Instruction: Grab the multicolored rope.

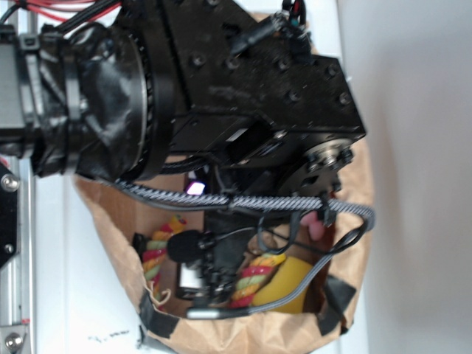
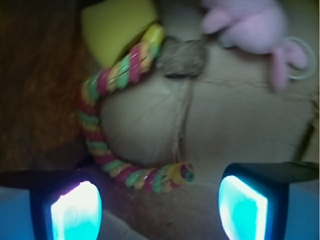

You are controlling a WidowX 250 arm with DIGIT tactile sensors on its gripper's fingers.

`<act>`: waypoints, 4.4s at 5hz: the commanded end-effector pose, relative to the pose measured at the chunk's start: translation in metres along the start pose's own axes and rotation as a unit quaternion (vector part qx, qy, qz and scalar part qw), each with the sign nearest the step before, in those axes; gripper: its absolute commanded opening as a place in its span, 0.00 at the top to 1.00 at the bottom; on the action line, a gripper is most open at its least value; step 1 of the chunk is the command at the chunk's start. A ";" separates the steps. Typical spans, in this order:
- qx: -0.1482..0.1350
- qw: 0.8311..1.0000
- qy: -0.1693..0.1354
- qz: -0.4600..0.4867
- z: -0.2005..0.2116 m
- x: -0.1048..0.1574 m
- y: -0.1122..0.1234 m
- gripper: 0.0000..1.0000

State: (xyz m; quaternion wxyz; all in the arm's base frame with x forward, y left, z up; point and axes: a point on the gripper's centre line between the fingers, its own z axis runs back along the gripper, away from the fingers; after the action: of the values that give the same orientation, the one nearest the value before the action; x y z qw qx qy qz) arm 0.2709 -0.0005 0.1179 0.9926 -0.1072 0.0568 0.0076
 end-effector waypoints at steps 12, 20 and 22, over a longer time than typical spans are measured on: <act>0.039 0.995 -0.030 0.084 -0.052 -0.005 -0.012 0.00; 0.010 0.910 -0.027 0.414 -0.045 0.003 -0.018 0.00; 0.028 0.913 -0.024 0.407 -0.061 0.003 -0.006 0.00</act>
State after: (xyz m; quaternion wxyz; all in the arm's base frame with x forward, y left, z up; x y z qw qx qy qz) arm 0.2598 -0.0183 0.0486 0.9075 -0.0414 0.0851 0.4092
